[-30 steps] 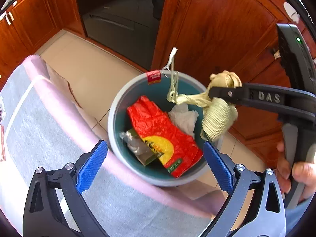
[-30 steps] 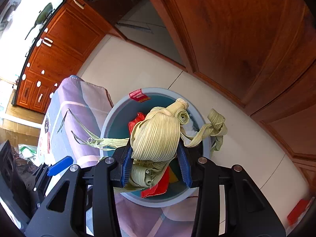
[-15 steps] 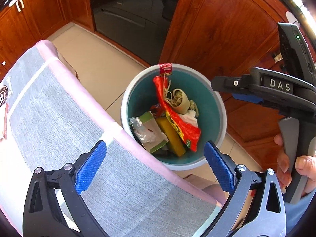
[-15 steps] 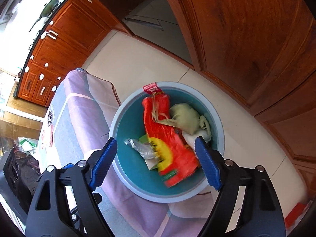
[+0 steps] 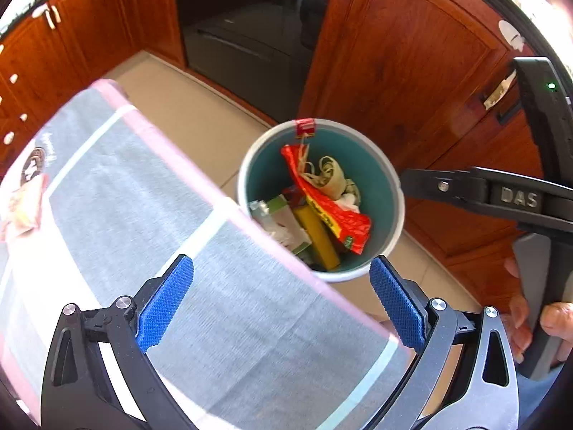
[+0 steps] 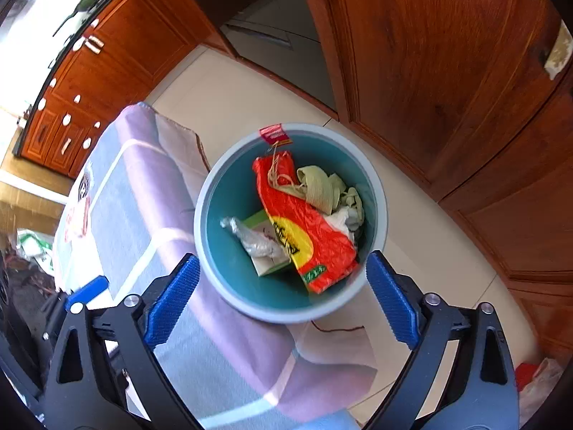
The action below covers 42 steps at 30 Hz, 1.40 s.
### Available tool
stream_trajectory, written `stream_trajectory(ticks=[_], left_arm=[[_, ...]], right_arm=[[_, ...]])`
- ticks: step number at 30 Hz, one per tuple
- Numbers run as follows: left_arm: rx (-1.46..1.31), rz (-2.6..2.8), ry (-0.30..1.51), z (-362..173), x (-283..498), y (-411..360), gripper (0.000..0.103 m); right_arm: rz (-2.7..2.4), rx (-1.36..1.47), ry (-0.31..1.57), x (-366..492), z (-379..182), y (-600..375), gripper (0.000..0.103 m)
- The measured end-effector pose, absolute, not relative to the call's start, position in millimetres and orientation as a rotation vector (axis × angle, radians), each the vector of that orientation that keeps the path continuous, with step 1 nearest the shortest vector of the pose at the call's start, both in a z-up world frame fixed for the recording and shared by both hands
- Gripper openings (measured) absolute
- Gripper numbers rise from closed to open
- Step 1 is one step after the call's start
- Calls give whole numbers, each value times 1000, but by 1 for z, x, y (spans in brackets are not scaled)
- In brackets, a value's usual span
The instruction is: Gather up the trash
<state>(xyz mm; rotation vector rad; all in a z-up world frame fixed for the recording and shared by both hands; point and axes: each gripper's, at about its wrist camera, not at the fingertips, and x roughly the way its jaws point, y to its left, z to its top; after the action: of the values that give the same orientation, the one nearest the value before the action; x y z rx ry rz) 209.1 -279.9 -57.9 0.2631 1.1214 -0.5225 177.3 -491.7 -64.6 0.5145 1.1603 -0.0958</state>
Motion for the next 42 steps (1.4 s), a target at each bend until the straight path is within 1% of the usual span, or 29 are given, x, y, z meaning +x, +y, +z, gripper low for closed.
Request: stream_trajectory(ticks=[5,15,23,26,31,42], left_arm=[[325,-500,1069,-48,184,-273,99],[301,-436,1031,-31,150,-234,99],[268,-401,1038,-30,140,-212,99],[264,-402,1035,-30,138,-209,99],[271,-391,1034,-33,136,-208,99],[283,-372,1068,-52,138,-209,99]], right_arm=[[-97,486,1136,150,-51,-480,96],[-113,455,1098,103,-36,-466,96],[-205,299,1117,83,-27,-450,96],[-207,281,1110,78,-26,-447,96],[-209,248,1112,73,-31,-440,96],[-195,290,1181,75,-64,-437,96]])
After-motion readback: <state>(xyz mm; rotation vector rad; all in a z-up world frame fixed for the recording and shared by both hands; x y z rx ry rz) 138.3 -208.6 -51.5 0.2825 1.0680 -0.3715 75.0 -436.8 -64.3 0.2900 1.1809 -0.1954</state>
